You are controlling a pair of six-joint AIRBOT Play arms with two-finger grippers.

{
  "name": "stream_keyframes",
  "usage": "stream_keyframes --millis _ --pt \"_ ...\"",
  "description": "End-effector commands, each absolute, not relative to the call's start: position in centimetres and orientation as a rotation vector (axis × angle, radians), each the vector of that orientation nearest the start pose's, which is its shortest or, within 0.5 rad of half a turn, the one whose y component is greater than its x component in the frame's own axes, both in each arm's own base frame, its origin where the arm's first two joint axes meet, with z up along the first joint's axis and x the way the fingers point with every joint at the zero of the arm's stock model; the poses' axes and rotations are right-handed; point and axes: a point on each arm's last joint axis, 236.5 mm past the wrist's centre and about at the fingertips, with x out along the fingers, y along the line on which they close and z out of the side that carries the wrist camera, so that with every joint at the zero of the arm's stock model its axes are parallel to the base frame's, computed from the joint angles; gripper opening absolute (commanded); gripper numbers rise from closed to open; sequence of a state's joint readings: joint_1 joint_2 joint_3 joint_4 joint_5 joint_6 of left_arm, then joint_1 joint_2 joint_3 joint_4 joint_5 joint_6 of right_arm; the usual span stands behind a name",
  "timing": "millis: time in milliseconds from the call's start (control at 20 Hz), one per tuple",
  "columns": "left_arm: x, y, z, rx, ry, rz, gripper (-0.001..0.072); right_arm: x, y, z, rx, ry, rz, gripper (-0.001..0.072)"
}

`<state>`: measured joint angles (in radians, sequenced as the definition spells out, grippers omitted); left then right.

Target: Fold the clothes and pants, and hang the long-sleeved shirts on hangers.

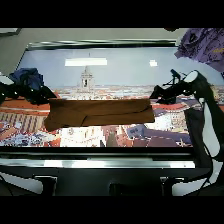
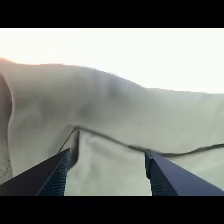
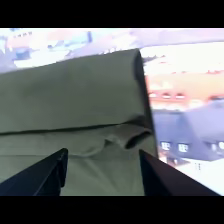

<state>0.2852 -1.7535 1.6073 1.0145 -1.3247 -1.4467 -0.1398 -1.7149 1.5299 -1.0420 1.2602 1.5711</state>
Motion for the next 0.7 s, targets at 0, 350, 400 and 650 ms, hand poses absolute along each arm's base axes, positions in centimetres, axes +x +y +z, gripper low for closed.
stream_keyframes --millis 0,350,400,650 --pt "48.8 2.8 2.5 -0.525 1.273 -0.172 0.0546 45.7 2.3 -2.2 0.738 1.418 0.247 0.0564" --pt "49.2 3.0 3.9 -0.528 1.255 -0.165 0.0545 43.9 5.6 -7.1 0.739 1.558 0.432 0.065" --pt "49.2 3.0 3.9 -0.528 1.255 -0.165 0.0545 44.0 5.9 -7.6 0.739 1.565 0.435 0.065" --pt "49.2 2.9 3.9 -0.528 1.255 -0.165 0.0545 44.1 8.6 -9.3 0.737 1.569 0.438 0.0645"
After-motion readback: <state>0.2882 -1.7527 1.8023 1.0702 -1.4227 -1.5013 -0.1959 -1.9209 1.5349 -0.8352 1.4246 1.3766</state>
